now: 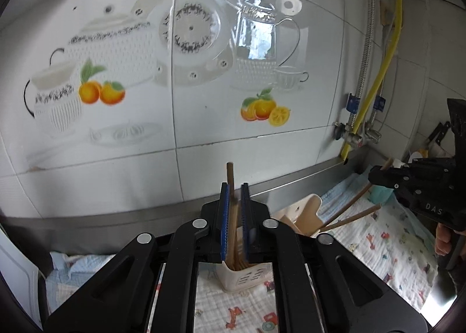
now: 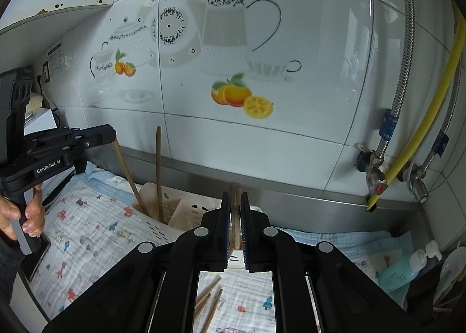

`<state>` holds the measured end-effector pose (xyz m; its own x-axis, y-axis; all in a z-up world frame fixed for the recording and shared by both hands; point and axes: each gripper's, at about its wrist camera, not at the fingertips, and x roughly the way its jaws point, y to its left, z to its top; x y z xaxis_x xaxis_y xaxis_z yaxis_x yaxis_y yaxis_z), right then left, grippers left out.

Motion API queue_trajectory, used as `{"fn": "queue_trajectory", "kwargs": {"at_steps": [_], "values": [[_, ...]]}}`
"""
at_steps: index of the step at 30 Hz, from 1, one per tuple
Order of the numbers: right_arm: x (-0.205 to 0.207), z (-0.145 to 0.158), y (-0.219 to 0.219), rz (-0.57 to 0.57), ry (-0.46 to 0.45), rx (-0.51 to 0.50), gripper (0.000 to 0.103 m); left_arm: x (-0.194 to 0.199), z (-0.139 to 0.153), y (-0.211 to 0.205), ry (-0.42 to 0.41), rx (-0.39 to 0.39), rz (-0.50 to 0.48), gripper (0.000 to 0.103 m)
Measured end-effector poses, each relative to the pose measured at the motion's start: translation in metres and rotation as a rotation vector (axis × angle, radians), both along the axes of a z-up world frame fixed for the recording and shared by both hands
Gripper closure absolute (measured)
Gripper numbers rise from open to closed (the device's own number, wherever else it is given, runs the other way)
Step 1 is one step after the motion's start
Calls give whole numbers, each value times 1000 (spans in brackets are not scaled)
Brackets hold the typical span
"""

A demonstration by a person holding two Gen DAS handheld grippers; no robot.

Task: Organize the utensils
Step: 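Drop both chopsticks into the holder by opening both grippers, then move both open grippers back toward the chopsticks on the blanket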

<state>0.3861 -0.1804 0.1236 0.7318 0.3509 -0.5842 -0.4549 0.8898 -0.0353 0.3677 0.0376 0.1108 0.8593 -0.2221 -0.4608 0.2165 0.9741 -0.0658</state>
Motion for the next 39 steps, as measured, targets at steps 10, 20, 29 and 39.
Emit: {"fn": "queue_trajectory", "kwargs": {"at_steps": [10,20,29,39], "values": [[-28,7,-13,-23,-53,27,54,-25,2,3,-22,-1,0,48],[-94,-13,-41,-69,-79,89,26,-94,-20,9,-24,5,18,15],[-150,-56,-50,-102,-51,96,21,-150,-62,7,1,103,41,7],[-195,-109,-41,-122,20,74,19,-183,-120,14,120,72,55,6]]}}
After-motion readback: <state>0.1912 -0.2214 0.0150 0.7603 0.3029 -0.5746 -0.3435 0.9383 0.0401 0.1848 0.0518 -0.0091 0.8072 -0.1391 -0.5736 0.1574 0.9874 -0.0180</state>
